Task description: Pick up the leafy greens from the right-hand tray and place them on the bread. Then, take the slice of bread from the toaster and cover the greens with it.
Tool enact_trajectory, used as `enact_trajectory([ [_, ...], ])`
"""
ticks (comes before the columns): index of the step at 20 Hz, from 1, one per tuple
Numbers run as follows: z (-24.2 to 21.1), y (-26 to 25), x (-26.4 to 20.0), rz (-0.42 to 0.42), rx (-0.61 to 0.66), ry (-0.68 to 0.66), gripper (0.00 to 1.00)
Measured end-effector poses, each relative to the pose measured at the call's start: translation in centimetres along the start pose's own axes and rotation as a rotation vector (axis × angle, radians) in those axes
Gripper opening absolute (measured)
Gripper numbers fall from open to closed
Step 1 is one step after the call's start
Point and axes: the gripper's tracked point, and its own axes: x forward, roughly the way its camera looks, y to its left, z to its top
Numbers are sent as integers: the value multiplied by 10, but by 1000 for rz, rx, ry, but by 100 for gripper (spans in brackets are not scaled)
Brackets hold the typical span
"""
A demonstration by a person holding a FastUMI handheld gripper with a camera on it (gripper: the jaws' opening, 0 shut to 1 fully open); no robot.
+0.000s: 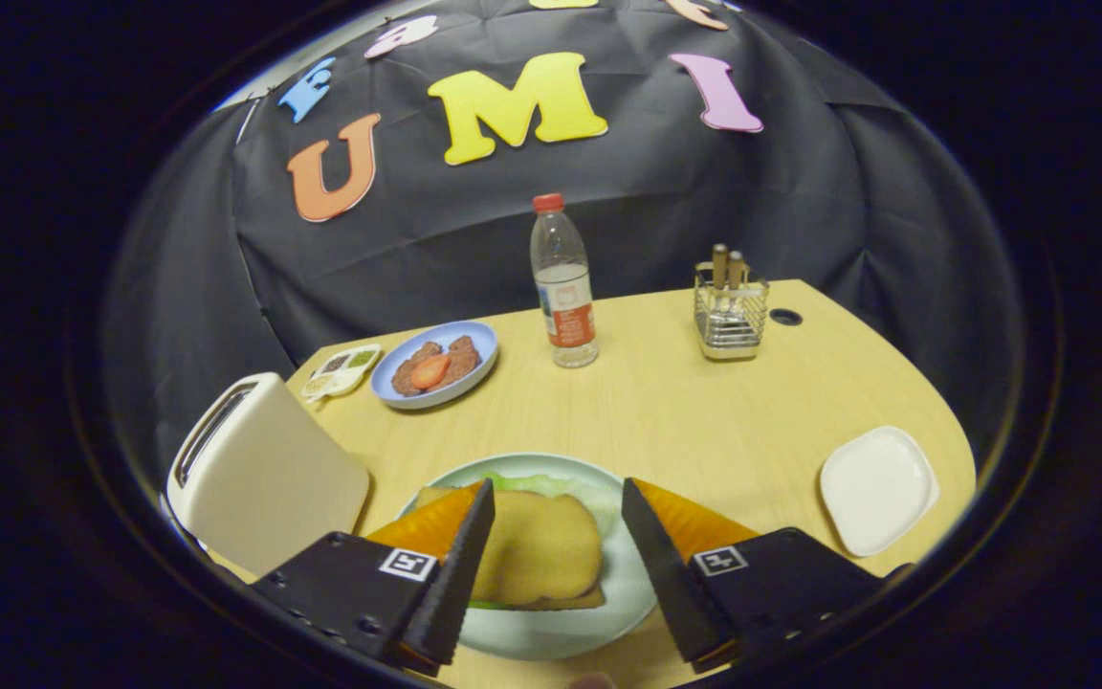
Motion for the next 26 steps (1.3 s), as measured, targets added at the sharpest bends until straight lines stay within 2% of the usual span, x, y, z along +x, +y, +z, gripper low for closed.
enact_trajectory([
  [3,40,-28,-24,-6,-30,-85,95],
  [8,143,-115,-120,-67,-154,-290,97],
  [13,219,-175,-224,-122,-188,-481,96],
  [19,251,-202,-295,-106,-179,-589,96],
  [22,247,-202,-312,-79,-142,-597,96],
  [26,239,-197,-329,-96,-119,-611,96],
])
